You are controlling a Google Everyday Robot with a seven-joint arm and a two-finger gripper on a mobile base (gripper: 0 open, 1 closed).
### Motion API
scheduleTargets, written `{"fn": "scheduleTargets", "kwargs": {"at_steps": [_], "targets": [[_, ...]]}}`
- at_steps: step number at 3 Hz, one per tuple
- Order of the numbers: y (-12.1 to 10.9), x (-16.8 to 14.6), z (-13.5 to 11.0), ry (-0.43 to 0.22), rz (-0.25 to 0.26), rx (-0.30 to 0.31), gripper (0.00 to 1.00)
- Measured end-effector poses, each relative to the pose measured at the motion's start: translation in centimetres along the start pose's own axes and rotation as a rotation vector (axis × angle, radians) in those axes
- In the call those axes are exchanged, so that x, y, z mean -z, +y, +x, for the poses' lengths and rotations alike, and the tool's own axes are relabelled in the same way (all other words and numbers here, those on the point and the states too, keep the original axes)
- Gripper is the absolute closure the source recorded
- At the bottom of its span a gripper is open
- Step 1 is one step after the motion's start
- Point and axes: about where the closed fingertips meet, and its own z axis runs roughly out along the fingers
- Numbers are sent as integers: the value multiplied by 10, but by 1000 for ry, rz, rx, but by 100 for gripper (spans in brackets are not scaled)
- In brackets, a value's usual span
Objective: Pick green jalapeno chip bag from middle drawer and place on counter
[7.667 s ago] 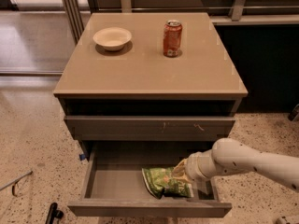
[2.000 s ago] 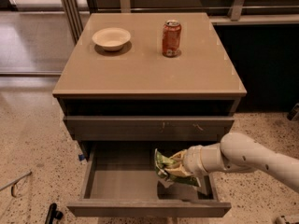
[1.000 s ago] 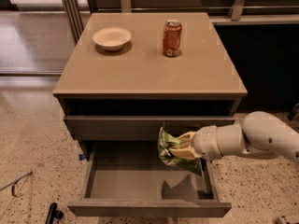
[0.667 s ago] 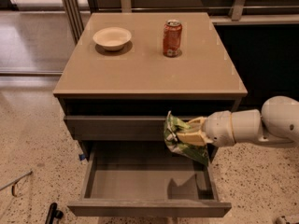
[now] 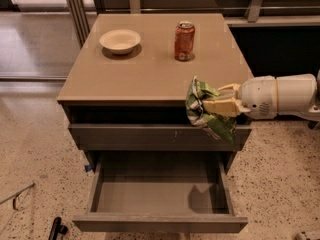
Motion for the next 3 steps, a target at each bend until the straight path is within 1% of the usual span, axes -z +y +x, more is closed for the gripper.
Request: {"fn": "scheduleTargets", "kwargs": {"at_steps": [1, 2, 3], "targets": [[0, 0, 0, 0, 0, 0, 100], [11, 2, -43, -55, -45, 35, 100], [18, -5, -95, -102, -100, 106, 100]]}}
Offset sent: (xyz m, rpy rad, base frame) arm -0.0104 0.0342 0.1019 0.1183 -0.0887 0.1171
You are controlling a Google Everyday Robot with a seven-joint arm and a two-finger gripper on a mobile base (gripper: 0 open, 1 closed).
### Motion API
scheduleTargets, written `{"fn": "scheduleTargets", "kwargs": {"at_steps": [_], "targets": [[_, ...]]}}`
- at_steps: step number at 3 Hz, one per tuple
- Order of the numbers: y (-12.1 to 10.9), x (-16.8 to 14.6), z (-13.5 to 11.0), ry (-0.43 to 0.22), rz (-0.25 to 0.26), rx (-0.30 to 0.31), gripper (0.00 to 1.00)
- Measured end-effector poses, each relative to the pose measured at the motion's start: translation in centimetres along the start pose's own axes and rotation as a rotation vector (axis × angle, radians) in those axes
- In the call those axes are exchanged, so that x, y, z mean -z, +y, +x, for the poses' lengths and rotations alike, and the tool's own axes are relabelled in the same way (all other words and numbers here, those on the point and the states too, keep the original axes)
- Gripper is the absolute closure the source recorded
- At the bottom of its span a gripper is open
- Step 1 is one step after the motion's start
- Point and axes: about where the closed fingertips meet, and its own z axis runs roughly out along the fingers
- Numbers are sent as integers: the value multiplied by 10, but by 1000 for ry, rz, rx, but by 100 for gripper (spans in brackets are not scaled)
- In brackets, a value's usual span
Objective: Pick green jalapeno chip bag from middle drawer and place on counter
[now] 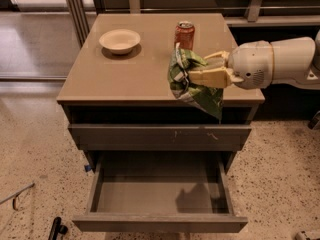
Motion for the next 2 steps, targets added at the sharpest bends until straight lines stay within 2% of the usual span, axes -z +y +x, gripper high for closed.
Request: {"fn": "scheduleTargets", "kwargs": {"at_steps": [1, 2], "targets": [[-27, -34, -27, -55, -49, 75, 100], [-27, -34, -28, -56, -49, 77, 100]]}}
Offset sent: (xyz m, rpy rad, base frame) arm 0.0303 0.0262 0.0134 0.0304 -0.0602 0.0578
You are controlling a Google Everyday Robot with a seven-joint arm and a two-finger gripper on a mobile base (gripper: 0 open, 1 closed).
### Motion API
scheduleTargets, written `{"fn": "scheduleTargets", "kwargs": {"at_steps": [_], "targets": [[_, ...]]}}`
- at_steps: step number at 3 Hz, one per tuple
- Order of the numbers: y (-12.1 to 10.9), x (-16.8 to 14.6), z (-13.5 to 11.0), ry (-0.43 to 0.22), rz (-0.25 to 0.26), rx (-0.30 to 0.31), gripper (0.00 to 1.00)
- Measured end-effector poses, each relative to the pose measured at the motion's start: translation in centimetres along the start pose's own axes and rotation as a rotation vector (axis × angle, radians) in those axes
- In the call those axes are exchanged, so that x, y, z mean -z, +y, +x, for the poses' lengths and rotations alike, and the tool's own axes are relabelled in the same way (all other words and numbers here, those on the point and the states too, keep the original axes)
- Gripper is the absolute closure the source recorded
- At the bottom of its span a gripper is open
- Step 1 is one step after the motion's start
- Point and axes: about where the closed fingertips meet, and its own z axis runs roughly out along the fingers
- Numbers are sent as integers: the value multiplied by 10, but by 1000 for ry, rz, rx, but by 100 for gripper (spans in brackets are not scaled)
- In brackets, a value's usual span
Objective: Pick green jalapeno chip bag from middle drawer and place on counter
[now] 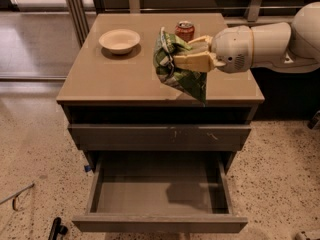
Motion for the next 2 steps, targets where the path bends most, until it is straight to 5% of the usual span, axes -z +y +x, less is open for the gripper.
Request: {"fn": "scheduleTargets", "kwargs": {"at_steps": [2], "targets": [[-20, 5, 6, 67, 69, -49, 100]]}}
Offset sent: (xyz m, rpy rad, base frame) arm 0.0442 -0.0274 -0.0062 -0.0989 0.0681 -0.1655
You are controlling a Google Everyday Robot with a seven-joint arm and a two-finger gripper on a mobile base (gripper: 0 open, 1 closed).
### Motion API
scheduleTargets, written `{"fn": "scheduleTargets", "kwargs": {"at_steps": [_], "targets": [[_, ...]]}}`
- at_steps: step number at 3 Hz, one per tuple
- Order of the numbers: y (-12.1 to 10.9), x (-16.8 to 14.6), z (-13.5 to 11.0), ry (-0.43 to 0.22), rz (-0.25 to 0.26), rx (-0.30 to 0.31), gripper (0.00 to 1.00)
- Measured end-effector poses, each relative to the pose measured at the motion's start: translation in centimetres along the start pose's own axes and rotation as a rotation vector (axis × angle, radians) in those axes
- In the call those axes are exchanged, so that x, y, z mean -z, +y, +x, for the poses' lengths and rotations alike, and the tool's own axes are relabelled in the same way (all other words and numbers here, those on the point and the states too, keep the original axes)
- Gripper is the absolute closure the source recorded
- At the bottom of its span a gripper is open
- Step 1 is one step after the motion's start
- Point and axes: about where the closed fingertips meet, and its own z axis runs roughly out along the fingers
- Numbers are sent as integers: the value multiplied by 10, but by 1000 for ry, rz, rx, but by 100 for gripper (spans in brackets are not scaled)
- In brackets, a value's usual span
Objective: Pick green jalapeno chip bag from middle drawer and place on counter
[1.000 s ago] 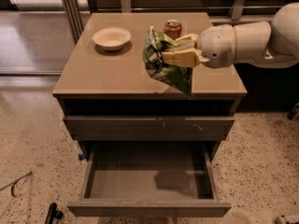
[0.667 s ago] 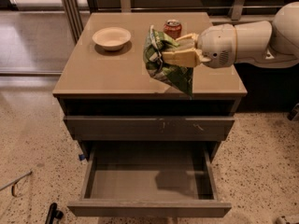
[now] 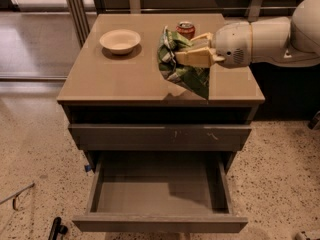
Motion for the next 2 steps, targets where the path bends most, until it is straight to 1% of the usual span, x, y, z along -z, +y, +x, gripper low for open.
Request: {"fn": "scheduleTargets", "kwargs": {"at_steps": [1, 2], "targets": [[-29, -1, 10, 46, 28, -31, 100], [-57, -3, 22, 91, 36, -60, 100]]}}
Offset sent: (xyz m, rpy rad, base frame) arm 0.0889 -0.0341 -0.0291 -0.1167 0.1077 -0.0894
